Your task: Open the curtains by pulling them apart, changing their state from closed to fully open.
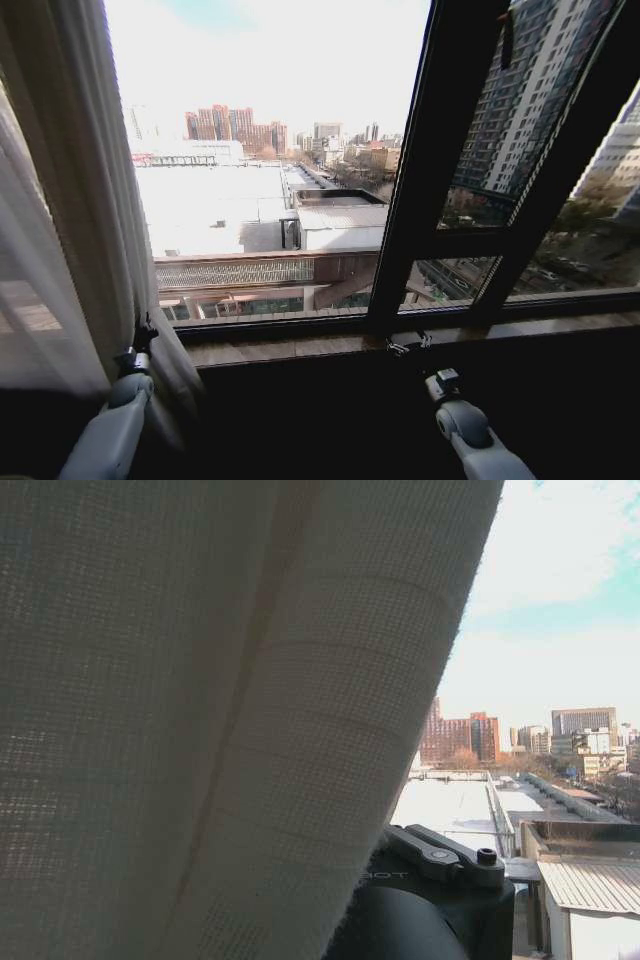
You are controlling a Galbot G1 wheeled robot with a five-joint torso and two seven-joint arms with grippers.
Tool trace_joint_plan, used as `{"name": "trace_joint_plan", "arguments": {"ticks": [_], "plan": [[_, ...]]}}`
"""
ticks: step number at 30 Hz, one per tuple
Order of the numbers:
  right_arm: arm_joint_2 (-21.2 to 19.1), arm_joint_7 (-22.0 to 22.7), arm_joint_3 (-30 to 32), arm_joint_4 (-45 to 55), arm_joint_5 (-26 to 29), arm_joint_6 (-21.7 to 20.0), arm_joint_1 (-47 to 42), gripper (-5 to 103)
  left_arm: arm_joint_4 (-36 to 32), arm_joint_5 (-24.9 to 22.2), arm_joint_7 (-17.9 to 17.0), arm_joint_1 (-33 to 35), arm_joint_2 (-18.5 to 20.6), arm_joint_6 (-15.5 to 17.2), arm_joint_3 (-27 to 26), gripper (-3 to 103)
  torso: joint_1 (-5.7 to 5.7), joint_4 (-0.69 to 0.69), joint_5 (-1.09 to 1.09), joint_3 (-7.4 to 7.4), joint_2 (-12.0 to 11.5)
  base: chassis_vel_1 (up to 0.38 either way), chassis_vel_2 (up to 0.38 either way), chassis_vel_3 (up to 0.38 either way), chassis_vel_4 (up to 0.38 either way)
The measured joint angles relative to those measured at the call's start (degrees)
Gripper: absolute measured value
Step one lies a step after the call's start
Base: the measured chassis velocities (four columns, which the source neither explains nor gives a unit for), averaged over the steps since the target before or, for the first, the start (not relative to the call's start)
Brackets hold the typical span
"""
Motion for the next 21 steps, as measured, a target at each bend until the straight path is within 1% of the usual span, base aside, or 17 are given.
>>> {"name": "trace_joint_plan", "arguments": {"ticks": [3,4,5,8,9,10,11,12,14,17,21], "plan": [[0.0,0.0,0.0,0.0,0.0,0.0,0.0,100,3.0,-0.2,-1.4,-0.4,2.7,-0.5,-1.3,0,0.0,0.0,-0.02,0.0,0.0,0.0,0.0,0.0,0.0],[0.0,0.0,0.0,0.0,0.0,0.0,0.0,100,3.0,-0.2,-1.4,-0.4,2.7,-0.5,-1.3,0,0.0,0.0,-0.02,0.0,0.0,0.0,0.0,0.0,0.0],[0.0,0.0,0.0,0.0,0.0,0.0,0.0,100,4.2,-0.4,-1.6,-0.6,3.6,-0.7,-1.8,0,0.0,0.0,-0.02,0.0,0.0,0.0,0.0,0.0,0.0],[0.0,0.0,0.0,0.0,0.0,0.0,0.0,100,9.5,-0.6,-2.5,-2.5,6.7,-1.2,-3.7,0,0.0,0.0,-0.01,0.0,0.0,0.0,0.0,0.0,0.0],[0.0,0.0,0.0,0.0,0.0,0.0,0.0,100,9.5,-0.6,-2.5,-2.5,6.7,-1.2,-3.7,0,0.0,0.0,-0.01,0.0,0.0,0.0,0.0,0.0,0.0],[0.0,0.0,0.0,0.0,0.0,0.0,0.0,100,13.0,-0.3,-3.2,-4.0,8.3,-1.6,-4.4,0,0.0,-0.01,0.0,0.0,0.0,0.0,0.0,0.0,0.0],[0.0,0.0,0.0,0.0,0.0,0.0,0.0,100,14.7,0.0,-3.5,-4.7,9.0,-1.9,-4.7,0,0.0,-0.01,0.0,0.0,0.0,0.0,0.0,0.0,0.0],[0.0,0.0,0.0,0.0,0.0,0.0,0.0,100,18.4,0.9,-3.9,-6.2,10.6,-2.4,-5.3,0,0.0,-0.01,0.0,-0.01,0.0,0.0,0.0,0.0,0.0],[0.0,0.0,0.0,0.0,0.0,0.0,0.0,100,22.7,2.2,-4.2,-7.5,12.4,-2.9,-6.1,0,0.0,0.02,0.0,0.0,0.0,0.0,0.0,0.0,0.0],[0.0,0.0,0.0,0.0,0.0,0.0,0.0,100,24.1,2.7,-4.4,-7.7,13.4,-2.9,-6.5,0,-0.01,0.05,-0.02,0.0,0.0,0.0,0.0,0.0,0.0],[0.0,0.0,0.0,0.0,0.0,0.0,0.0,100,23.6,2.9,-4.6,-7.4,13.5,-2.9,-6.6,0,0.0,0.0,-0.02,0.0,0.0,0.0,0.0,0.0,0.0]]}}
